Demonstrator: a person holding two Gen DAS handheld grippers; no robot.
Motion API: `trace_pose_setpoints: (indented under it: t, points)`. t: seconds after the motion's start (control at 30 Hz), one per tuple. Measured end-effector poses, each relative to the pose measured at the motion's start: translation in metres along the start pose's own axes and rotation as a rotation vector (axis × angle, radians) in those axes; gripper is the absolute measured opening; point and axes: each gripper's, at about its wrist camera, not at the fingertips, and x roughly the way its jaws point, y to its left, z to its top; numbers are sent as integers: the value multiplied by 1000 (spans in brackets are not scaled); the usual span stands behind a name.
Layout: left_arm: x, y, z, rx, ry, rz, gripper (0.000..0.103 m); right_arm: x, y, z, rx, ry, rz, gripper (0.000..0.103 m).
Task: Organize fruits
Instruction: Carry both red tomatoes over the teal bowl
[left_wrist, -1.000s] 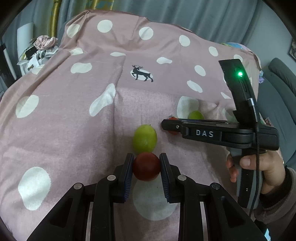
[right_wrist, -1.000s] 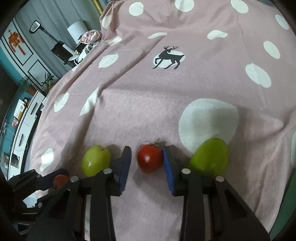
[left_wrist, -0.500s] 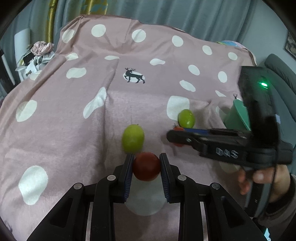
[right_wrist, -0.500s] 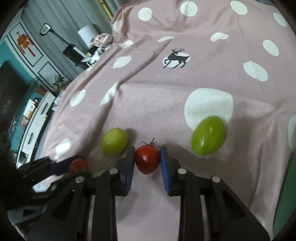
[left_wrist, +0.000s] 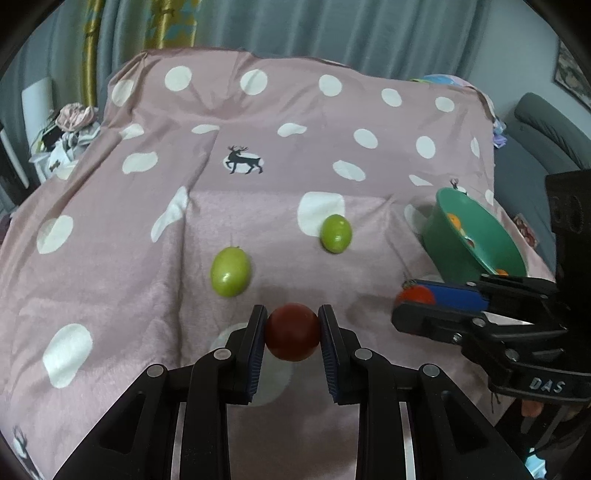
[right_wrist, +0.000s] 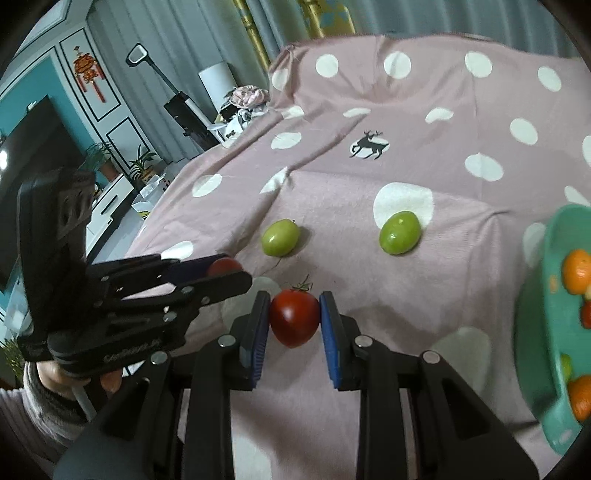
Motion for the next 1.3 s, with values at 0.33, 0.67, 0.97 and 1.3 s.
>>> trace_pose_setpoints:
  t: [0.33, 0.67, 0.97, 1.3]
  points:
    - [-14, -27, 0, 49, -20, 4, 28, -33, 4, -13, -24, -53, -15, 28]
    - [-22, -50, 1, 103, -32, 14, 28, -50, 1, -20, -13, -84, -17, 28]
    - [-22, -70, 4, 149, -33, 18, 28, -65, -8, -25, 9, -118, -24, 28]
    - [-19, -87, 12, 190, -35, 17, 28, -81, -22, -30, 42, -154, -39, 28]
